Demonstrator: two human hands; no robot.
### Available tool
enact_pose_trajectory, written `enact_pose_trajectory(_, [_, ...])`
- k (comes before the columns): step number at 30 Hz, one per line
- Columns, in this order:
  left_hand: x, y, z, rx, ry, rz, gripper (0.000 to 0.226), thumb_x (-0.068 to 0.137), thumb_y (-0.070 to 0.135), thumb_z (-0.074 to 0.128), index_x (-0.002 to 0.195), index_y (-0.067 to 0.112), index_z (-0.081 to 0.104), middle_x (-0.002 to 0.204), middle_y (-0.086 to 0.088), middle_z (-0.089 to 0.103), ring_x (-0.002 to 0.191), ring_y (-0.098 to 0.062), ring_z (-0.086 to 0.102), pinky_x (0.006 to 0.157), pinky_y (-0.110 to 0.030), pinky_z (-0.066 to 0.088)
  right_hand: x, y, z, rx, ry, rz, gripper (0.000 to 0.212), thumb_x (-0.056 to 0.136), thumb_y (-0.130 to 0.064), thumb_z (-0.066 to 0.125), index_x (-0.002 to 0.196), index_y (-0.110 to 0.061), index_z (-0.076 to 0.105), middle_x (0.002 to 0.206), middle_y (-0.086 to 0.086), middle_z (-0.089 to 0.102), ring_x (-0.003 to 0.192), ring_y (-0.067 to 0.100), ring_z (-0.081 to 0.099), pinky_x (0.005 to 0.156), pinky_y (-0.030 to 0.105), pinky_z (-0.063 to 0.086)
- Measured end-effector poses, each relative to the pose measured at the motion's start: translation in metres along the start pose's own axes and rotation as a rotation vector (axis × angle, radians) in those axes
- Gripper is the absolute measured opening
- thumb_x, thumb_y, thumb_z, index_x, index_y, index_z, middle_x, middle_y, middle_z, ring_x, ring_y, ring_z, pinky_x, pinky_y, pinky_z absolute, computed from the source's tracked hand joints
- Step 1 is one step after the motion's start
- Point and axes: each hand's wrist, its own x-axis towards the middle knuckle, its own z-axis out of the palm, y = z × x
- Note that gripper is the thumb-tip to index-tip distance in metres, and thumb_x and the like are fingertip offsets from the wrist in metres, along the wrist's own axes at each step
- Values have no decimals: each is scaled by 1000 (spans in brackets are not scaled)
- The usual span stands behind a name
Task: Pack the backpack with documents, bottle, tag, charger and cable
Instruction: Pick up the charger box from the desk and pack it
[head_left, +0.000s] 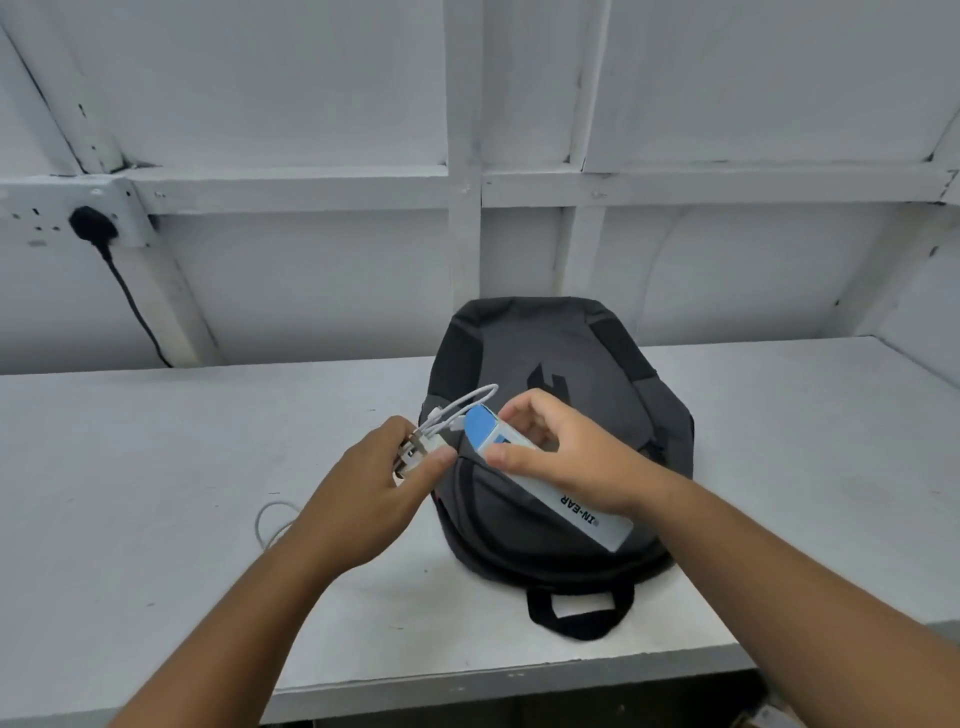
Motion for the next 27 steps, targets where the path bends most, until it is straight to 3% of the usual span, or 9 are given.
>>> enact_pose_trajectory(4, [-8,-7,-5,257,48,13,57,78,90,27,93,37,43,85,17,55,67,-9,55,53,-23,42,5,-4,16,-169,27,-25,70,53,-93,65,107,-51,47,104,-25,59,95,-5,59,76,21,52])
enact_pose_trajectory(7, [-12,-24,-14,434,56,28,47,85,83,33,98,38,38,90,17,48,63,-7,51,50,-22,34,12,-4,42,-412,69,-71,79,52,-96,61,112,-48,43,105,-26,53,93,2,56,76,27,52])
enact_pose_trajectory(11, [-18,-61,-11,556,-29,-16,42,91,74,41,104,35,37,98,13,46,67,-9,49,53,-23,32,20,0,66,-689,106,-150,87,55,-94,55,118,-34,45,107,-14,54,94,13,51,86,38,45])
enact_pose_trajectory(16, [-21,-106,14,654,-117,-80,52,94,69,47,119,24,49,113,3,55,95,-19,55,75,-32,45,20,3,70,-811,68,-172,88,59,-94,52,120,-32,43,109,-12,51,95,15,47,91,40,42])
enact_pose_trajectory(23, [-22,-120,29,636,-109,-139,59,84,74,48,120,27,52,117,5,54,113,-21,52,89,-40,38,11,0,63,-864,96,-185,86,61,-92,55,120,-30,44,112,-10,52,99,17,48,92,40,40])
enact_pose_trajectory(25, [-25,-116,25,646,-128,-163,74,81,78,50,134,26,49,128,4,53,122,-21,49,98,-41,35,8,-1,62,-861,101,-189,85,62,-91,56,120,-30,44,113,-9,52,99,17,48,92,40,39])
enact_pose_trajectory(27, [-28,-103,19,629,-107,-169,87,86,70,56,154,20,35,144,-1,49,132,-24,44,108,-42,33,5,-2,62,-854,103,-191,86,62,-91,56,122,-30,44,115,-9,52,101,17,48,93,40,39])
